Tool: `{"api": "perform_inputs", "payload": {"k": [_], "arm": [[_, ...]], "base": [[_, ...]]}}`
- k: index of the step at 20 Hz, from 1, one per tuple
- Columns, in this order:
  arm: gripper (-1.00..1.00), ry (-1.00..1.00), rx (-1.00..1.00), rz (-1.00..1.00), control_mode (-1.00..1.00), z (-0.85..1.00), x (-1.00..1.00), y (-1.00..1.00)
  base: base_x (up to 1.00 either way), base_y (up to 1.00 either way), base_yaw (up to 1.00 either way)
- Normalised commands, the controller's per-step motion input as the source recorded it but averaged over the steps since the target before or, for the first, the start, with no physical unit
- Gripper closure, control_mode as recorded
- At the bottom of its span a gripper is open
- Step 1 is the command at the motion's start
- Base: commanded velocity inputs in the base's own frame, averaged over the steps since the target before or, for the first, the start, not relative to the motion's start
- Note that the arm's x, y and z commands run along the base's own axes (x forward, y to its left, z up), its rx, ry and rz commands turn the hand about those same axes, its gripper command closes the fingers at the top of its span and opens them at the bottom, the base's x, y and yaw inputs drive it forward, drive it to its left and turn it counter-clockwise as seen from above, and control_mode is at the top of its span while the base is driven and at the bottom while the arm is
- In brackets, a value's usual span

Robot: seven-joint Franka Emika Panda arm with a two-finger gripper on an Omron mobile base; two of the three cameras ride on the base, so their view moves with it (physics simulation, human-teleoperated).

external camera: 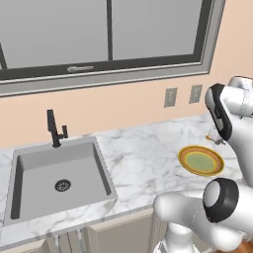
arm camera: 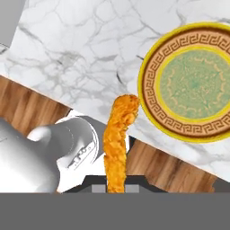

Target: Pick up the knife from the drawer and place it on the cutting board. Then place the meat from the plate to the cutting board.

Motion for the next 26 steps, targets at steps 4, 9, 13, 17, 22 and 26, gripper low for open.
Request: {"api": "perform_inputs", "payload": {"k": [4,9,13,17,22,26], "arm": [[1.00,-0.07,0.00,0.05,-1.00,0.02,-0.19,0.21],[1.00,-0.11,0.00,0.10,1.00,0.00,-0.28,0.31],[1.00,0.00,0.00,0.00,1.00,0.00,0.00,0.00],[1.00,0.00,0.00,0.00,1.00,0.00,0.00,0.00],[1.00,0.00,0.00,0.00,1.00,0.00,0.00,0.00],[1.00,0.00,0.00,0.00,1.00,0.00,0.00,0.00]], "base": [[0.00,0.00,0.00],[-0.12,0.11,0.03],[-0.68,0.70,0.21],[-0.64,0.78,0.31],[-0.41,0.89,0.38],[-0.22,1.00,0.37]]}}
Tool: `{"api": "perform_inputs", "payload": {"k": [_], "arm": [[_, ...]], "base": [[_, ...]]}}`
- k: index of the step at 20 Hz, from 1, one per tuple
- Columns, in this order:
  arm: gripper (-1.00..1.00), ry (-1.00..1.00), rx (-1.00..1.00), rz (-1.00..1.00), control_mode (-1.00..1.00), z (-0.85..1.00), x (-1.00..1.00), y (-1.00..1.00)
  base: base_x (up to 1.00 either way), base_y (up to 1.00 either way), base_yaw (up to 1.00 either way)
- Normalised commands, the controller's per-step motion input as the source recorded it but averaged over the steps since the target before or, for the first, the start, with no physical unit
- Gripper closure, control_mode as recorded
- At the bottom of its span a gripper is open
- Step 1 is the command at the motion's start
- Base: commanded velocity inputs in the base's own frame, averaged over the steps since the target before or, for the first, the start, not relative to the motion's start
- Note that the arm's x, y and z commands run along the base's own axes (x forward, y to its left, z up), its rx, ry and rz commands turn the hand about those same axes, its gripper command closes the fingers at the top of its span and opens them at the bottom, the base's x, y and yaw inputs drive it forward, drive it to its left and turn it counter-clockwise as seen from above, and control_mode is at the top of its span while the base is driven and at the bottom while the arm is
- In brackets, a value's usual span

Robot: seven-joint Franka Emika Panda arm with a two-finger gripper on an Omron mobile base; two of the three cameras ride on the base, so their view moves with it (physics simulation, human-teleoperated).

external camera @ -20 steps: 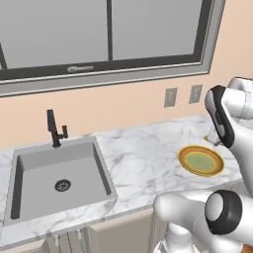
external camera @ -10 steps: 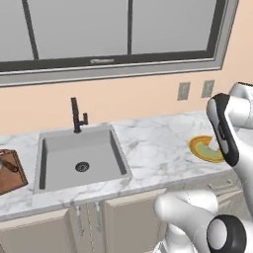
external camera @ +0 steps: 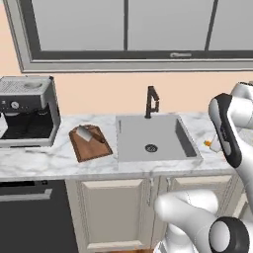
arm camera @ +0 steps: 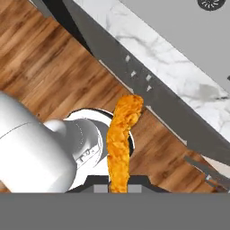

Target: Pick up the knife from the drawer and place it on the cutting board. Then place the meat from the plate to the cutting board.

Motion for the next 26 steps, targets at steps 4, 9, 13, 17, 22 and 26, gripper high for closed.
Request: {"api": "perform_inputs", "payload": {"k": [4,9,13,17,22,26], "arm": [[1.00,0.00,0.00,0.00,1.00,0.00,0.00,0.00],[1.00,0.00,0.00,0.00,1.00,0.00,0.00,0.00],[1.00,0.00,0.00,0.00,1.00,0.00,0.00,0.00],[1.00,0.00,0.00,0.00,1.00,0.00,0.00,0.00],[1.00,0.00,0.00,0.00,1.00,0.00,0.00,0.00],[1.00,0.00,0.00,0.00,1.00,0.00,0.00,0.00]], "base": [[-0.03,0.92,0.39],[0.24,0.75,0.33],[0.60,0.28,0.08],[0.52,0.28,-0.01],[0.52,0.26,-0.04],[0.29,0.14,0.01]]}}
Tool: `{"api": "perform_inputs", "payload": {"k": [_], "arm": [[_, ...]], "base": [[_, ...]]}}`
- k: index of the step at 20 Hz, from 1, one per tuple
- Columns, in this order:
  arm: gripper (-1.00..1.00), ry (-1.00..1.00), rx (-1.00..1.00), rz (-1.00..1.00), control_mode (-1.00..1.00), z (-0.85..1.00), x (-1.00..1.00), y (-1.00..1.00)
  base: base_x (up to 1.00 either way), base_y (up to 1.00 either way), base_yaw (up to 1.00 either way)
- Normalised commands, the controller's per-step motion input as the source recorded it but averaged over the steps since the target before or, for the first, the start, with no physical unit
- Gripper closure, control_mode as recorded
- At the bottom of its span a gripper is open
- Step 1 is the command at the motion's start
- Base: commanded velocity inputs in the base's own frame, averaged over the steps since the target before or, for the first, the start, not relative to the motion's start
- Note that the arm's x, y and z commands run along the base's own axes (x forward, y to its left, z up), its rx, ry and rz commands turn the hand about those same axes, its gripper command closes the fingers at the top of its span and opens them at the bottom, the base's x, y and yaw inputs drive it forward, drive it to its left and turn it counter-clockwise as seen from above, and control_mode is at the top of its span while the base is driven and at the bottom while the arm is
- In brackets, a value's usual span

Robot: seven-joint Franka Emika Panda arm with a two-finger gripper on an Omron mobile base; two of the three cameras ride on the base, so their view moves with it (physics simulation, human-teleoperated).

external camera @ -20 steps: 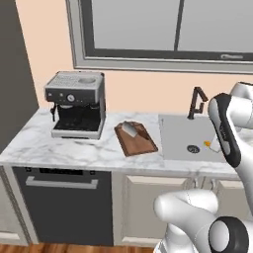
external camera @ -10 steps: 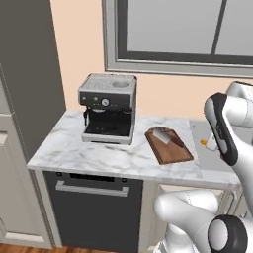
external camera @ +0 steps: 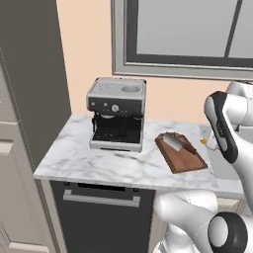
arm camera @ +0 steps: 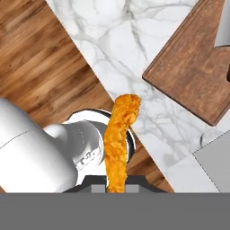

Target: Pick up the knife from the drawer and place it on the cutting board. Then place the meat from the plate to the cutting board.

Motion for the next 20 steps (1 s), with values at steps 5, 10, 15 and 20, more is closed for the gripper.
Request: {"api": "perform_inputs", "payload": {"k": [5,10,15,20], "arm": [[1.00,0.00,0.00,0.00,1.00,0.00,0.00,0.00],[1.00,0.00,0.00,0.00,1.00,0.00,0.00,0.00],[1.00,0.00,0.00,0.00,1.00,0.00,0.00,0.00],[1.00,0.08,0.00,-0.05,-1.00,-0.35,0.57,0.56]], "base": [[0.67,0.07,0.17],[0.54,0.12,0.06],[0.63,0.37,0.00],[0.00,0.00,0.00]]}}
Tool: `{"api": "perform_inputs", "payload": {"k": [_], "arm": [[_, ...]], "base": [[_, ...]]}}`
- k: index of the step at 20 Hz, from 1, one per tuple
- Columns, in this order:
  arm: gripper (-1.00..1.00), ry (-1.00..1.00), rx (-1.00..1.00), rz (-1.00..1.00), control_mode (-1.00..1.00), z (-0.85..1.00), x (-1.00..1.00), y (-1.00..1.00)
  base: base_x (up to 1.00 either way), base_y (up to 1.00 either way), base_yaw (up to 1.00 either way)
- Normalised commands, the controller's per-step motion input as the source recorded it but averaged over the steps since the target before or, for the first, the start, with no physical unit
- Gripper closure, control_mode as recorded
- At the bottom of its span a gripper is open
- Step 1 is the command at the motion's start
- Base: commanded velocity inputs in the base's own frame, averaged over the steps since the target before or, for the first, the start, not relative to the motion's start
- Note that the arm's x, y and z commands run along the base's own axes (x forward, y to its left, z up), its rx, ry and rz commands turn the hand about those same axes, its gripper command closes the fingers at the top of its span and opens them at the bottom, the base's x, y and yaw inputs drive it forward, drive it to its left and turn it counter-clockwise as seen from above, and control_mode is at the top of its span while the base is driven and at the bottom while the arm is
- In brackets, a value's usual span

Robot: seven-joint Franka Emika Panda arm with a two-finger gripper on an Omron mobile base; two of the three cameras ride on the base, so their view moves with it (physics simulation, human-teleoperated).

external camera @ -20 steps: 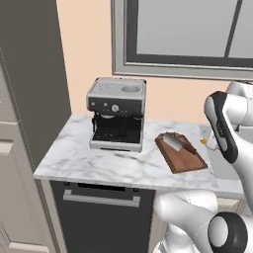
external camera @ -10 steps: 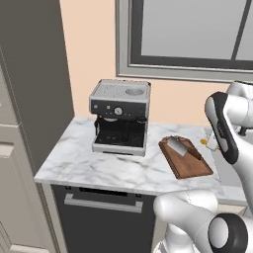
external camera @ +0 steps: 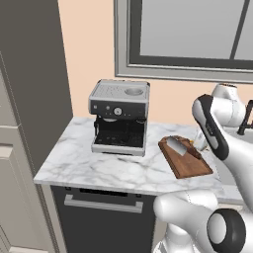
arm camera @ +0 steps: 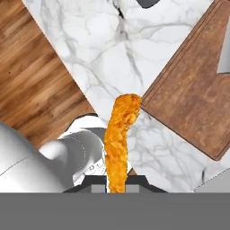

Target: Pick up the knife from the drawer and place it on the cutting board. Then place the meat from the plate to the cutting board.

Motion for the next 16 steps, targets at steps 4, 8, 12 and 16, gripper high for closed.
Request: {"api": "perform_inputs", "payload": {"k": [4,8,12,16], "arm": [[1.00,0.10,0.00,-0.01,-1.00,-0.48,0.38,0.43],[1.00,0.07,0.00,0.00,-1.00,-0.38,0.32,-0.01],[1.00,0.01,0.00,0.04,-1.00,-0.26,0.17,-0.29],[1.00,0.00,0.00,0.04,-1.00,-0.19,0.10,-0.35]], "base": [[0.00,0.00,0.00],[0.00,0.00,0.00],[0.00,0.00,0.00],[0.00,0.00,0.00]]}}
